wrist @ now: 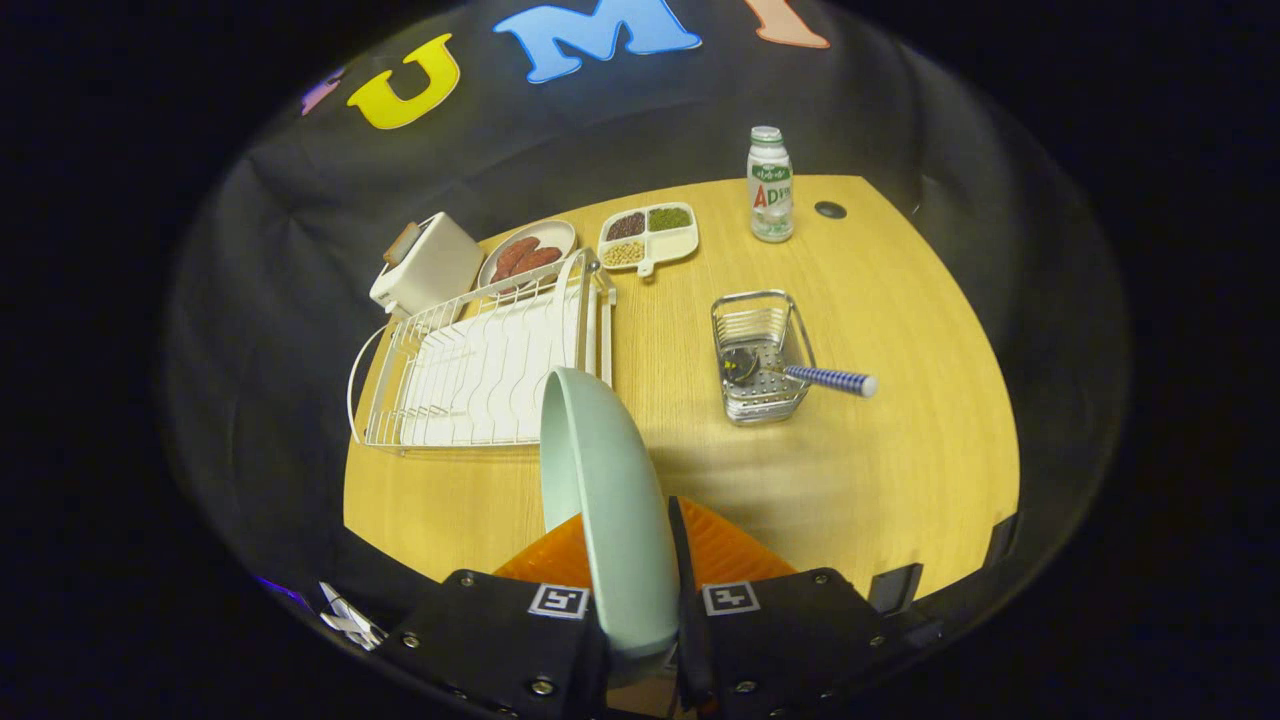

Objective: Take the plate from the dish rack, then take the spoon from the basket and place it into the plate.

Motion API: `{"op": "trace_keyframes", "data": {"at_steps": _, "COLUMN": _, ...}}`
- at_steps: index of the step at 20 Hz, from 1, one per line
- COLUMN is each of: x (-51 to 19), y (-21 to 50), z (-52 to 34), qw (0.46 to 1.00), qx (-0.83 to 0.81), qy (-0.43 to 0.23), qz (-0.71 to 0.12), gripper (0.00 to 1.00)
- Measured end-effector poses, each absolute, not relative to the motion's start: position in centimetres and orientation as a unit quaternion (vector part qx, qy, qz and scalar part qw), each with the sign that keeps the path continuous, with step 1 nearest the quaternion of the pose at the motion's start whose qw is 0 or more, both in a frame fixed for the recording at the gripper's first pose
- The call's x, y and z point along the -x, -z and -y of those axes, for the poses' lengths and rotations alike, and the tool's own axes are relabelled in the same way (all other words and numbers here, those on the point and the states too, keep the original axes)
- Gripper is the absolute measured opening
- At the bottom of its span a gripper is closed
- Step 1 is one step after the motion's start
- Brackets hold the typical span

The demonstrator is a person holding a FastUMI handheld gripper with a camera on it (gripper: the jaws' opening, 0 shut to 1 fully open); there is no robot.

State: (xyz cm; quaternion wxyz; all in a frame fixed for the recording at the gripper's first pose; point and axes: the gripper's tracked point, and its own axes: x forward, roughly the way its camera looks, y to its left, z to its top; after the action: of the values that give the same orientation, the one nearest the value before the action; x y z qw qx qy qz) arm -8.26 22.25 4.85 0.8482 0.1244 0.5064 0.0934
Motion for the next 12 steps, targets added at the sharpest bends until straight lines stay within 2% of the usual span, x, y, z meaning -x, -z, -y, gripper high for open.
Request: {"op": "trace_keyframes", "data": {"at_steps": 12, "x": 11.0, "y": 4.9, "z": -26.3, "qw": 0.791, "qx": -0.268, "qy": -0.149, "qz": -0.53, "gripper": 0.27}}
